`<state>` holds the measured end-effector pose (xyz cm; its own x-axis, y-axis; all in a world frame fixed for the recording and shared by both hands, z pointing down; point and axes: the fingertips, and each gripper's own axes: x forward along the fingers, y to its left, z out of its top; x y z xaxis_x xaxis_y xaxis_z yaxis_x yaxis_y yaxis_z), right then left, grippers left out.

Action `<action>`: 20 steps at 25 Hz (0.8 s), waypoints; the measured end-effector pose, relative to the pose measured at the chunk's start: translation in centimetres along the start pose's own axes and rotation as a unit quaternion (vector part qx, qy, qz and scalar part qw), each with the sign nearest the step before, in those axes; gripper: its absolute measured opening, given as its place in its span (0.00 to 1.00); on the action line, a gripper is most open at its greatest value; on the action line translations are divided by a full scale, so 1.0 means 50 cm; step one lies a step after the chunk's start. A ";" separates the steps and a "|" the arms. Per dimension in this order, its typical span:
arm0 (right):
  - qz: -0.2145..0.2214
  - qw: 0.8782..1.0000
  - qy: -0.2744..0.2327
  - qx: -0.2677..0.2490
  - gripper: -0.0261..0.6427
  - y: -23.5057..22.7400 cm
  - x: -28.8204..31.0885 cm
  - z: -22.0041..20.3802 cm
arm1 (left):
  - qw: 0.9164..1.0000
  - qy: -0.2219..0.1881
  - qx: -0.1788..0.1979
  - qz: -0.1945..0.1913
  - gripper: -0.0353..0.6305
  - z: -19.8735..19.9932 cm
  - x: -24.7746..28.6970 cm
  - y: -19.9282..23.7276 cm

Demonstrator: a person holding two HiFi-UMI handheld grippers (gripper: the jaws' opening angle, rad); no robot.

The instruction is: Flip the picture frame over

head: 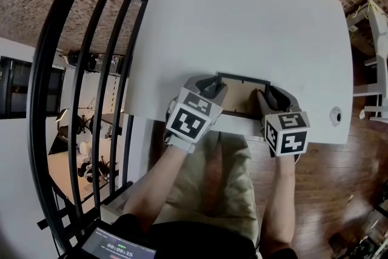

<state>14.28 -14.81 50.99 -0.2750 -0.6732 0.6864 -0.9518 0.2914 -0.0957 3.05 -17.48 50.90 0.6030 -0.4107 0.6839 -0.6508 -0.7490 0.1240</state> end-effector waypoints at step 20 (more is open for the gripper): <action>-0.054 0.995 -0.053 -0.072 0.23 0.013 -0.009 0.012 | 0.993 -0.053 0.083 0.065 0.24 -0.001 -0.004 -0.010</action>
<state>13.72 -14.71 50.16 -0.1925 -0.7716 0.6063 -0.9493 0.3028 0.0840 3.21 -17.01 50.74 0.5698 -0.5549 0.6061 -0.6467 -0.7579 -0.0858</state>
